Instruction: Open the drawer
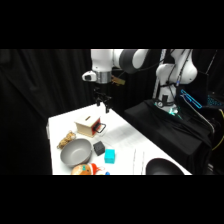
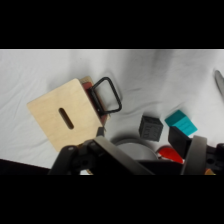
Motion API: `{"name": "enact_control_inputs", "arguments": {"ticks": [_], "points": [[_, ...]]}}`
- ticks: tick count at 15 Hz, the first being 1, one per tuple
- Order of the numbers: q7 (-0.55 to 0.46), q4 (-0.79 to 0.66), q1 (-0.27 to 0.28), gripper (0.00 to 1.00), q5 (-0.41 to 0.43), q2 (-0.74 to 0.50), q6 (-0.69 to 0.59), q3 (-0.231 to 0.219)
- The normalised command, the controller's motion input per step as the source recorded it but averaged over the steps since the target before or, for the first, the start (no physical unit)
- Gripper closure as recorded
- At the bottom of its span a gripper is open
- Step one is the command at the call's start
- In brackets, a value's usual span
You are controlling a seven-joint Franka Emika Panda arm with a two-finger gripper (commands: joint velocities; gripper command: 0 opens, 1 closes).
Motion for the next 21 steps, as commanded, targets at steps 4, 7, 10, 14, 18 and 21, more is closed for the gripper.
{"name": "enact_control_inputs", "arguments": {"ticks": [4, 7, 10, 14, 18, 21], "points": [[0.02, -0.09, 0.007, 0.0, -0.079, 0.08, 0.32, 0.024], [0.08, -0.05, -0.01, 0.0, -0.202, 0.14, 0.33, -0.009], [0.14, 0.01, -0.006, 0.0, -0.294, 0.18, 0.28, -0.043], [0.11, 0.05, -0.01, 0.0, -0.247, 0.15, 0.22, -0.072], [0.03, 0.1, -0.016, 0.0, -0.11, 0.16, 0.2, -0.041], [-0.01, 0.18, -0.012, 0.0, -0.05, 0.27, 0.22, -0.018]]}}
